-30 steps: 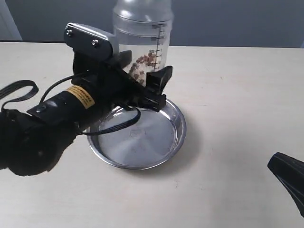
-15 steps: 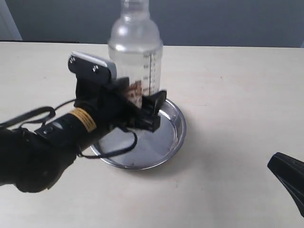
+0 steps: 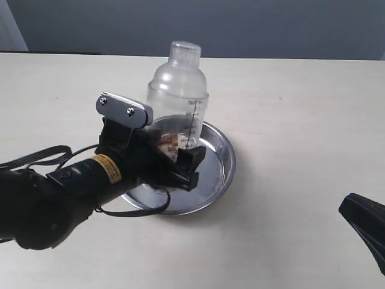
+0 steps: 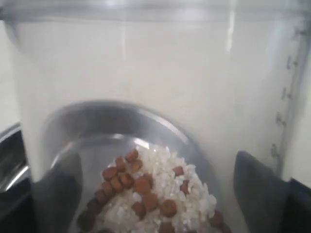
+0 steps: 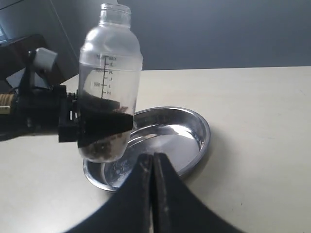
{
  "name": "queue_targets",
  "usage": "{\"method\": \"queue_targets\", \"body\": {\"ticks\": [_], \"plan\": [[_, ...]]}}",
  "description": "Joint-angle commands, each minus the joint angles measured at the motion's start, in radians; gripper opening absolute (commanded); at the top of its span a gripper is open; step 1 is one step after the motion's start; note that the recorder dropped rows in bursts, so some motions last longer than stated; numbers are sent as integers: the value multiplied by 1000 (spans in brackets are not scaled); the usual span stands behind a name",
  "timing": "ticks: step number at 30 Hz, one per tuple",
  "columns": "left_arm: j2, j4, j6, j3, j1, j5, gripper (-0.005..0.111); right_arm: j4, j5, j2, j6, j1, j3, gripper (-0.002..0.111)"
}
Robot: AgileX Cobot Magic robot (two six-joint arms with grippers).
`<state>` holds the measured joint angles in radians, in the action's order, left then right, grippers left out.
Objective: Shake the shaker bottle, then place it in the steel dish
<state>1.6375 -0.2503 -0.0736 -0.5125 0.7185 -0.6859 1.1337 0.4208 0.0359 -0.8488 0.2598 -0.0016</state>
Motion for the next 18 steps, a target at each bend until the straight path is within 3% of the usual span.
{"method": "queue_targets", "body": {"ticks": [1, 3, 6, 10, 12, 14, 16, 17, 18], "plan": [[-192, 64, 26, -87, 0, -27, 0, 1, -8, -4, -4, -1, 2, -1], [-185, -86, 218, -87, 0, 97, 0, 1, -8, -4, -4, -1, 2, -1], [-65, -236, 277, -11, -2, 65, 0, 1, -8, -4, -4, -1, 2, -1], [-80, 25, 15, 0, 1, -71, 0, 1, -8, -4, -4, -1, 2, -1], [-123, 89, -38, -26, 1, -82, 0, -1, -7, -4, -4, -1, 2, -1], [-149, -54, 101, -46, 1, -22, 0, -1, -7, -4, -4, -1, 2, -1], [-153, -458, 370, -58, 3, -17, 0, -1, -7, -4, -4, -1, 2, -1], [-153, -557, 412, -58, 10, -25, 0, -1, -7, -4, -4, -1, 2, -1], [-157, -552, 411, -58, 17, -15, 0, -1, -7, -4, -4, -1, 2, -1]]}}
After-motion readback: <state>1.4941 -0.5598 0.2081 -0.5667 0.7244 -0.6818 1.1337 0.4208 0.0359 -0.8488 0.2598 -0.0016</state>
